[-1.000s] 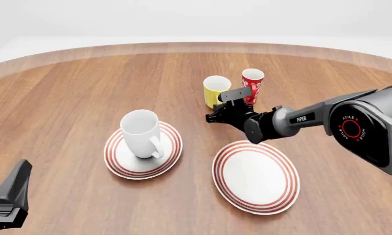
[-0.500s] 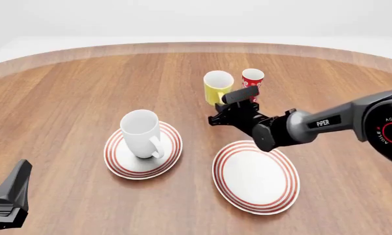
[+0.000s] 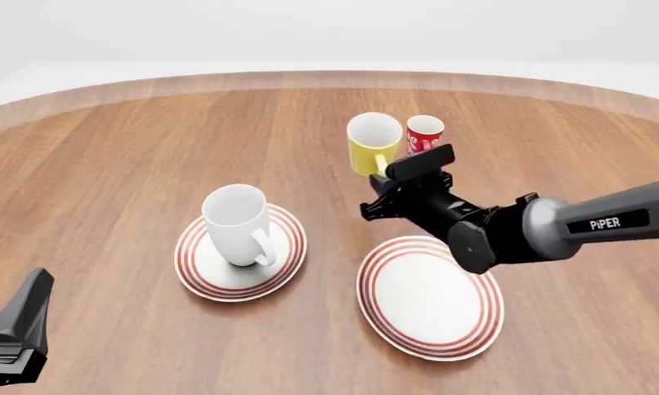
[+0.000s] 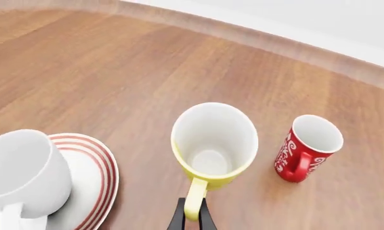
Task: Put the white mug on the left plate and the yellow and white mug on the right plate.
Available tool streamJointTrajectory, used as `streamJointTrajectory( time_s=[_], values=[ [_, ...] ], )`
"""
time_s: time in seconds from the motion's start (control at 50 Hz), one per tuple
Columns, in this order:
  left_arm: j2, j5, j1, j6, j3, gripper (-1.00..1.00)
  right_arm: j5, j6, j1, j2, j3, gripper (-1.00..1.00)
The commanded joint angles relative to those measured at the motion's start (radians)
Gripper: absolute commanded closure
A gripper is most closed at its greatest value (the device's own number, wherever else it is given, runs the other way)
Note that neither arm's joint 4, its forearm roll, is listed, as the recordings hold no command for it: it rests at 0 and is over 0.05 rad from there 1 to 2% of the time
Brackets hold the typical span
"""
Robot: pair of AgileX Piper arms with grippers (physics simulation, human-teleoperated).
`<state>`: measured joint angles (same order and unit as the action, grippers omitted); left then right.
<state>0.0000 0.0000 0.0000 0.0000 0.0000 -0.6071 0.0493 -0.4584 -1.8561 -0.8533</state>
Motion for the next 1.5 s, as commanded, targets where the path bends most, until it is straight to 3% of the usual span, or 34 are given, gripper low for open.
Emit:
streamJointTrajectory(
  time_s=[0.02,0.52,0.96,1.5],
  values=[
    [0.000,0.000,0.000,0.000,0.000,-1.00,-0.025,0.008,-0.001,0.091,0.088,1.00],
    [0.000,0.000,0.000,0.000,0.000,-1.00,-0.027,0.026,0.016,0.323,0.295,1.00],
    [0.000,0.000,0.000,0.000,0.000,-1.00,-0.047,-0.011,0.021,0.491,0.465,1.00],
    [0.000,0.000,0.000,0.000,0.000,-1.00,0.031,-0.003,0.046,0.735,0.633,1.00]
  ],
)
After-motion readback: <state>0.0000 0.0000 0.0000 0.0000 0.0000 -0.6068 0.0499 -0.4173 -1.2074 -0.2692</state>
